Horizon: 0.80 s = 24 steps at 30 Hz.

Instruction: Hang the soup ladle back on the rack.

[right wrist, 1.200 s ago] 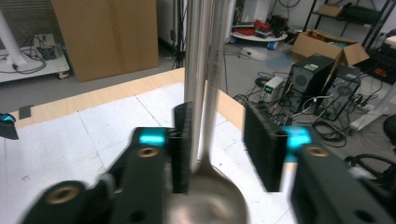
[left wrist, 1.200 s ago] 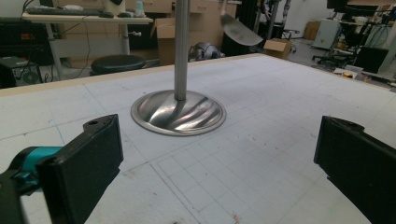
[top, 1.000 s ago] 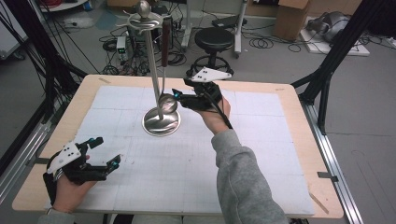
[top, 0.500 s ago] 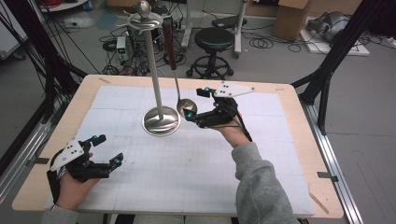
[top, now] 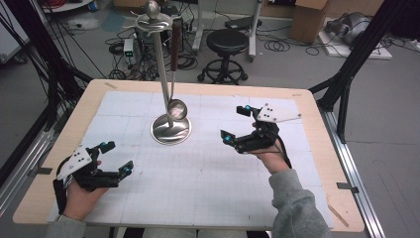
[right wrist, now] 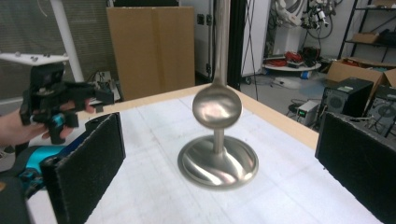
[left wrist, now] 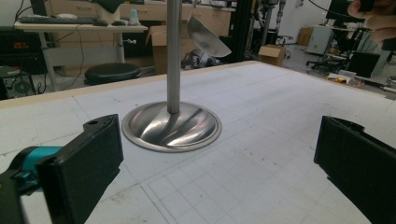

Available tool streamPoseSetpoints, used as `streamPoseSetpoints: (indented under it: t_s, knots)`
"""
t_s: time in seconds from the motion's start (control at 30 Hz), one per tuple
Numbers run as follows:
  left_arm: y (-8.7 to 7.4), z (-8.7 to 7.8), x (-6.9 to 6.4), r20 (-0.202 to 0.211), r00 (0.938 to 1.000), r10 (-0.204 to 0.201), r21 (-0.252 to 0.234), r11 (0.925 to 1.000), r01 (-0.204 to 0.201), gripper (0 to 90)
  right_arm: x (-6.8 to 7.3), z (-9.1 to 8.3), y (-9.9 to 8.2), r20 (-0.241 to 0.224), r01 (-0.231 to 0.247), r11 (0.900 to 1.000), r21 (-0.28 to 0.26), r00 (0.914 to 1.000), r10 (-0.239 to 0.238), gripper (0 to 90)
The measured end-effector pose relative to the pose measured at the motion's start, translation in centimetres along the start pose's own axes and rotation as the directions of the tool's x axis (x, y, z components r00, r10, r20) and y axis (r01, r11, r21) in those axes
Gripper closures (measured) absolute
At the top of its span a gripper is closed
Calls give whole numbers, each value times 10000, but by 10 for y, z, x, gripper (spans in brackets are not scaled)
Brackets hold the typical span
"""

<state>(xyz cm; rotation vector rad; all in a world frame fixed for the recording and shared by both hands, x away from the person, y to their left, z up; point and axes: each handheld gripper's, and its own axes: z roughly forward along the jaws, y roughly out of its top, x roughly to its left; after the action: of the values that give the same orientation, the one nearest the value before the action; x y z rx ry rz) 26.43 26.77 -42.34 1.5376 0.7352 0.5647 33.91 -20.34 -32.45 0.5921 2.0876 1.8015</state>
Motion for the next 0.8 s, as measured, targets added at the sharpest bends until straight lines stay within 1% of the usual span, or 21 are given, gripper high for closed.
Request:
streamPoseSetpoints:
  t_s: [0.17,0.23,0.33,0.4,0.43,0.5,0.57,0.67,0.7,0.73,0.77,0.8]
  knots:
    - [0,1,0,-2,10000,-49,-81,10000,49,17,1,-18,-12,54,-81,9999,114,10000,80,5]
    - [0,1,0,-31,10000,-40,-97,9999,39,17,2,-24,-16,-11,-107,9999,60,9999,107,5]
    - [1,1,1,-12,10000,-77,-128,9999,77,17,3,-35,-25,-298,-215,9997,-88,9993,212,5]
    - [1,1,1,-9,10000,-78,-149,9999,78,18,3,-41,-29,-340,-138,9998,-116,9993,134,5]
    - [1,0,1,-24,10000,-77,-165,9998,77,18,4,-44,-32,-369,-309,9994,-122,9989,304,5]
    - [1,0,1,-27,10000,-67,-247,9997,66,17,2,-49,-36,-358,-315,9994,-127,9989,311,5]
    - [2,-1,1,14,10000,-88,-328,9994,89,17,0,-58,-44,-148,-394,9991,-149,9991,392,5]
    - [2,-1,1,15,9999,-130,-400,9991,130,17,0,-62,-48,-41,-370,9992,-152,9993,370,5]
    - [2,-1,0,37,9999,-136,-401,9991,137,17,-1,-66,-53,137,-408,9990,-196,9991,410,5]
    - [2,-1,0,37,9999,-136,-401,9991,137,18,-1,-66,-53,137,-408,9990,-196,9991,410,5]
    - [2,-1,0,67,9999,-136,-388,9992,138,17,-3,-71,-58,349,-425,9987,-264,9984,434,5]
    - [2,-1,0,67,9999,-136,-388,9992,138,18,-3,-71,-58,349,-425,9987,-264,9984,434,5]
